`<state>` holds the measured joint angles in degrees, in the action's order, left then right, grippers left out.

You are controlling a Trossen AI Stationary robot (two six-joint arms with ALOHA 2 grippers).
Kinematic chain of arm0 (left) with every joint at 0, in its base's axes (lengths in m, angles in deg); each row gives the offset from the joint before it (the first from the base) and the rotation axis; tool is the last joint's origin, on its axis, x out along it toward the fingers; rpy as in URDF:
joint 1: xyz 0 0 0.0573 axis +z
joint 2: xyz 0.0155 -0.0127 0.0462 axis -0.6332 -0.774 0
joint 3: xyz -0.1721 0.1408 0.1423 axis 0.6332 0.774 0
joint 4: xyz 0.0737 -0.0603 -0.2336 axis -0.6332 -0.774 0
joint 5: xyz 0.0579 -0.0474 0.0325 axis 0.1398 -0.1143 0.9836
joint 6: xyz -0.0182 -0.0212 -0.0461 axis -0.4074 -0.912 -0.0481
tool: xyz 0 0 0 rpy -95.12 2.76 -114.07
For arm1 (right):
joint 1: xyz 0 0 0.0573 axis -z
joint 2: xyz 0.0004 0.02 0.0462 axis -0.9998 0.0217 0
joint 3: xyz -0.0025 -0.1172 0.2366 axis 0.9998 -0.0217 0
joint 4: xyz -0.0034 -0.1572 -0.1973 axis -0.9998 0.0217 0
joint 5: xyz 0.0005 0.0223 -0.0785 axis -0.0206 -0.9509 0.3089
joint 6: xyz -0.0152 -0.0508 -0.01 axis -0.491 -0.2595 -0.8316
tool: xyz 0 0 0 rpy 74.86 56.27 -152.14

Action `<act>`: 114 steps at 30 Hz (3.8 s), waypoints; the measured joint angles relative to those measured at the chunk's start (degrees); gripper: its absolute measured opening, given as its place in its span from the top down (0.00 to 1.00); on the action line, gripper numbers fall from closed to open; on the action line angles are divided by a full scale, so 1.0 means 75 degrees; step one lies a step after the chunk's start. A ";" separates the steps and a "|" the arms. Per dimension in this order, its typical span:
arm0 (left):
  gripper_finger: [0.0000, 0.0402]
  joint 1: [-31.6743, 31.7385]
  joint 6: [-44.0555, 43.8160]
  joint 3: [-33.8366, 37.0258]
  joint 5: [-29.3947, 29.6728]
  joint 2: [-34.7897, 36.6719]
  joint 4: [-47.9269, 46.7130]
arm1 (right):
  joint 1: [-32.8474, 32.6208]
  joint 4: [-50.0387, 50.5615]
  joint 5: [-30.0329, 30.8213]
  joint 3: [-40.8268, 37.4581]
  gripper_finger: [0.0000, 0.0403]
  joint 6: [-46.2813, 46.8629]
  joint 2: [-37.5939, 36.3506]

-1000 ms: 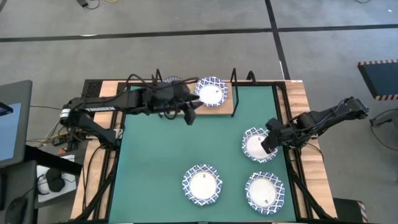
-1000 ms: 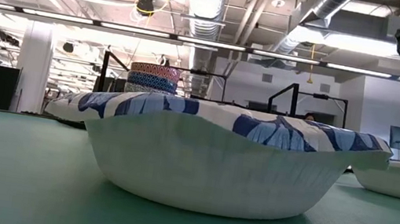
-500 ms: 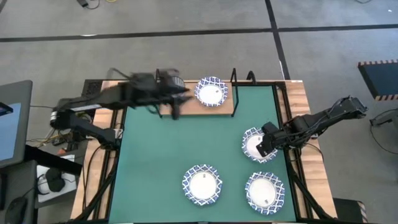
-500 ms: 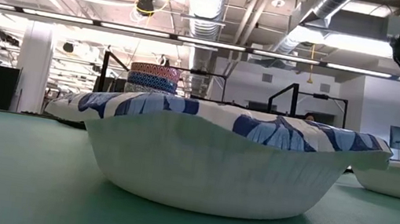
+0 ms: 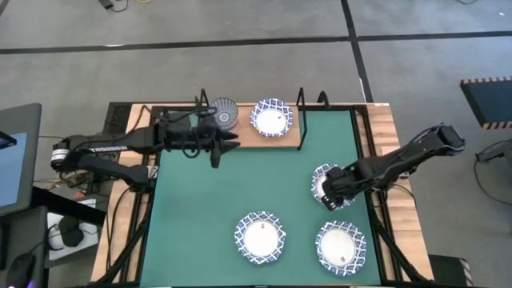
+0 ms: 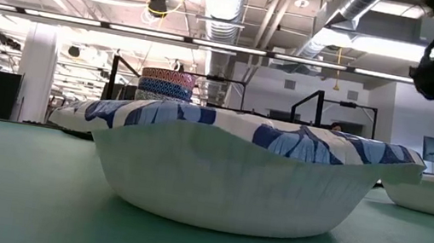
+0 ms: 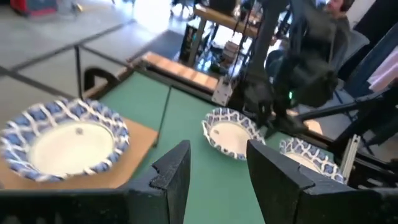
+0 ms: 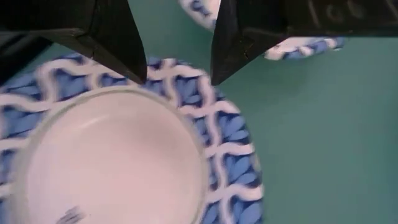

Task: Place and stack bowls onto a shelf
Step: Stack the white patterned bowl on top of the other white patterned bowl on the shelf

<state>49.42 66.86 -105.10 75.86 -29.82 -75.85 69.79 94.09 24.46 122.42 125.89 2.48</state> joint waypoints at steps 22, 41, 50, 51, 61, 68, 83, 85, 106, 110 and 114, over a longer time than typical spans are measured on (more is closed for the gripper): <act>0.65 -0.0081 0.0290 0.0050 0.0921 0.0669 -0.1503 | -0.0076 -0.1334 0.0222 0.0254 0.52 0.0473 0.1261; 0.65 0.0433 0.0366 0.0050 0.1209 0.0623 -0.0613 | 0.0460 -0.1777 0.0730 0.0344 0.95 -0.0987 0.2436; 0.65 0.0449 0.0323 0.0050 -0.0186 -0.0252 0.0827 | 0.0229 -0.1982 0.1786 0.1359 0.93 -0.0560 0.1338; 0.65 0.0449 0.0257 0.0050 -0.0447 -0.0418 0.1000 | 0.0238 -0.2076 0.1833 0.1510 0.93 -0.0616 0.1274; 0.65 0.0449 -0.0073 -0.0157 -0.1347 -0.1202 0.2129 | 0.0231 -0.2678 0.2260 0.3011 0.94 -0.2090 0.1122; 0.65 0.0475 0.0651 -0.0960 -0.1926 -0.1411 0.2051 | 0.0261 -0.2648 0.2280 0.3495 0.94 -0.3506 0.1123; 0.62 0.0458 0.1237 -0.3292 0.0418 -0.1800 -0.1904 | 0.1655 -0.3950 0.3103 0.3888 0.94 -0.7909 0.1128; 0.62 0.0472 0.1350 -0.3512 0.1118 -0.1797 -0.2301 | 0.2234 -0.4680 0.3617 0.3888 0.94 -0.8496 0.1128; 0.62 0.1067 0.0786 -0.3585 0.2006 -0.1808 -0.4246 | 0.5962 -0.3928 0.0543 0.5173 0.94 -0.9328 0.4078; 0.62 0.1263 0.0759 -0.3582 0.1857 -0.1808 -0.4555 | 0.5934 -0.3475 0.0659 0.5432 0.94 -0.9612 0.4584; 0.62 0.1405 0.0757 -0.3582 0.1854 -0.1808 -0.4752 | 0.5908 -0.3068 0.1007 0.5589 0.91 -0.9667 0.4912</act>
<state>59.96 72.54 -131.96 89.76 -43.38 -111.50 114.10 71.07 32.02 164.33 53.39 39.33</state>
